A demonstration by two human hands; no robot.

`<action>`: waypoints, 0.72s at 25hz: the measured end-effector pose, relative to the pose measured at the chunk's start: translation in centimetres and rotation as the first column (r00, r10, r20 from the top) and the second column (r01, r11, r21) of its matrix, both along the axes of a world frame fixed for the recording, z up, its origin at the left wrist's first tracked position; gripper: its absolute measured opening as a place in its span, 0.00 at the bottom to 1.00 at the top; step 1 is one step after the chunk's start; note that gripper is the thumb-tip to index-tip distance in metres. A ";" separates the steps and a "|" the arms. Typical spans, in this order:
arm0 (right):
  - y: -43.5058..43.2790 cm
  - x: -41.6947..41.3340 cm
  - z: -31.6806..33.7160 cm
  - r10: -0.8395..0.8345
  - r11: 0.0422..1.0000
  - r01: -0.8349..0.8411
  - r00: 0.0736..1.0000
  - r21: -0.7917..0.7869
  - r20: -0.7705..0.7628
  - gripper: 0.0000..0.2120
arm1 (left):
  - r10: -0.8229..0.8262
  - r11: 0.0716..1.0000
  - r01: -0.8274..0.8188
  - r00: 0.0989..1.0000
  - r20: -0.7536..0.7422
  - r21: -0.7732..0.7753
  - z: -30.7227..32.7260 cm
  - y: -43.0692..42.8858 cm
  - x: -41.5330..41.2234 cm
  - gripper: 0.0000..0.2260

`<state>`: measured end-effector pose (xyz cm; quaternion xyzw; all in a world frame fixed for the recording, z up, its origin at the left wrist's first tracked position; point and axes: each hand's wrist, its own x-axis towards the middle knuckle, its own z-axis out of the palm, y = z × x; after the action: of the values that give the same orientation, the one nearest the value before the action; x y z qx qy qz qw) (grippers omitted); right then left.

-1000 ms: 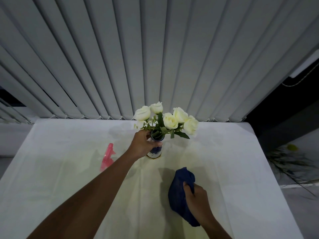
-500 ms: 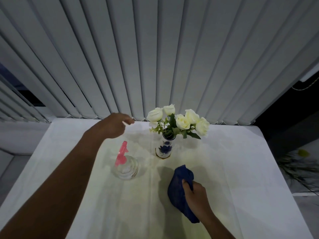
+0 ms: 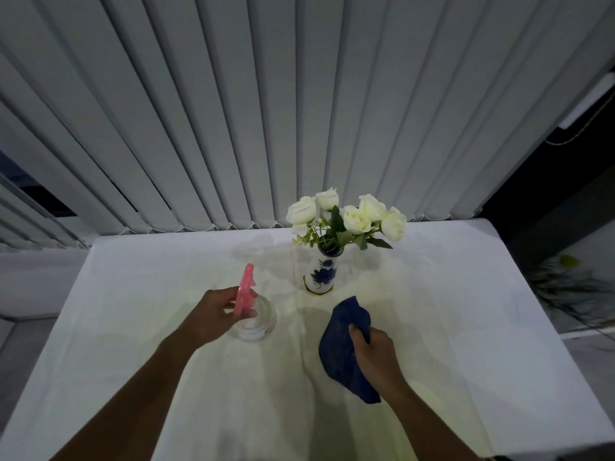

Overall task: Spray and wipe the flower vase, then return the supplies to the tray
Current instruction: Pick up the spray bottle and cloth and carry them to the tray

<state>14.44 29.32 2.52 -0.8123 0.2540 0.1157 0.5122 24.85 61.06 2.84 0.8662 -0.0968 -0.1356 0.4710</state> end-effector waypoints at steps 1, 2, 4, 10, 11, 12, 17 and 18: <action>0.0 -0.1 -0.1 -0.024 1.000 0.024 1.000 0.013 0.003 0.20 | 0.013 1.000 -0.013 1.000 0.014 0.018 -0.1 -0.4 -0.4 0.15; -0.2 -0.3 -0.1 -0.046 0.999 0.046 0.999 0.024 0.006 0.20 | 0.011 1.000 -0.012 1.000 0.018 0.023 -0.2 -0.9 -0.6 0.15; -1.1 -0.9 -0.1 -0.089 0.995 0.088 0.996 0.046 0.023 0.20 | -0.046 0.998 0.045 0.998 0.032 0.040 0.2 -2.4 -1.0 0.12; -8.2 -4.8 -0.5 -0.281 0.954 0.278 0.960 0.108 0.012 0.20 | -0.291 0.956 0.288 0.956 0.046 0.055 2.2 -13.2 -2.5 0.09; -10.0 -6.0 -0.7 -0.314 0.944 0.311 0.949 0.110 0.014 0.20 | -0.331 0.943 0.329 0.943 0.036 0.038 2.5 -15.8 -3.0 0.09; -12.0 -7.3 -0.9 -0.352 0.931 0.348 0.936 0.109 0.018 0.20 | -0.369 0.929 0.369 0.929 0.026 0.015 2.7 -18.6 -3.6 0.09; -22.9 -17.1 -1.1 -0.635 0.770 0.633 0.772 0.086 0.008 0.21 | -0.564 0.824 0.563 0.825 0.001 -0.062 3.9 -33.8 -8.2 0.06; -25.0 -19.7 -1.1 -0.698 0.713 0.695 0.716 0.089 0.006 0.19 | -0.612 0.788 0.610 0.791 -0.003 -0.083 4.1 -37.1 -9.6 0.05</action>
<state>-5.30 4.29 1.43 -0.6378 0.5262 -0.0914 0.5550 15.20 23.91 6.91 0.7674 -0.3698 -0.2893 0.4366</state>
